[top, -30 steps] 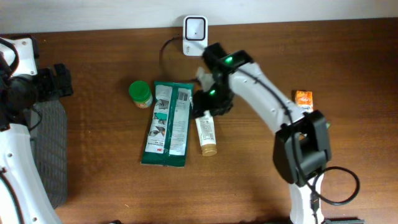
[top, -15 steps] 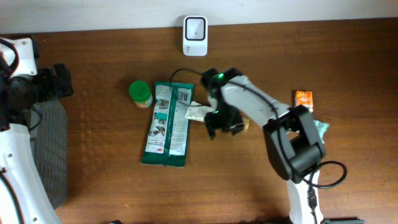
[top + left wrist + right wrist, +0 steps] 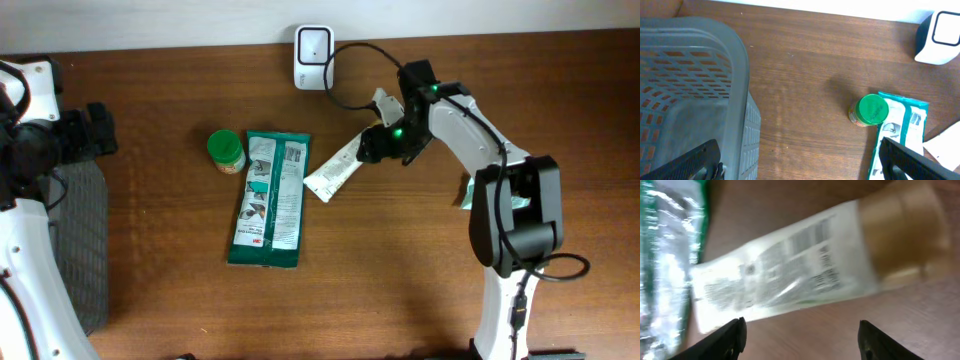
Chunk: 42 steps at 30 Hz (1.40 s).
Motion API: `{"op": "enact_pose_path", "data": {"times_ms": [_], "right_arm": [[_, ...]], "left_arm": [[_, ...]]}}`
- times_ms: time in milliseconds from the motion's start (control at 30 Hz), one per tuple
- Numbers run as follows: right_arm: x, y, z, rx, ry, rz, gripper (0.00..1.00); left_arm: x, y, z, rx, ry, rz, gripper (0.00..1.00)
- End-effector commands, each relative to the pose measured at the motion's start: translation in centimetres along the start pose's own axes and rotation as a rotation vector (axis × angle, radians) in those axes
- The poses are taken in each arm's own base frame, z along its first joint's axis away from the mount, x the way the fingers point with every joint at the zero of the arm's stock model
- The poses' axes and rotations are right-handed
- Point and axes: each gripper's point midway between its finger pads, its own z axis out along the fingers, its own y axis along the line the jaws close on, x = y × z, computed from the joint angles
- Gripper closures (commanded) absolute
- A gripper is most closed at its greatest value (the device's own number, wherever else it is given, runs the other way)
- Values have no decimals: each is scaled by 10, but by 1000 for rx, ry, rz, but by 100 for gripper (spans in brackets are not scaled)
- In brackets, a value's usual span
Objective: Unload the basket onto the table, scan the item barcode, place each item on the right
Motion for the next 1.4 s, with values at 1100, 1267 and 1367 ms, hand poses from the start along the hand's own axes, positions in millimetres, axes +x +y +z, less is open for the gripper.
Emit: {"op": "enact_pose_path", "data": {"times_ms": [1100,1267,1367], "right_arm": [[41,33,7,-163,-10,-80,52],[32,45,25,-257,-22,39,38],[26,60,37,-279,-44,15,35]], "left_arm": [[-4,-1,-6,6,-21,14,1],[-4,-1,-6,6,-21,14,1],[-4,-1,-6,6,-21,14,1]]}}
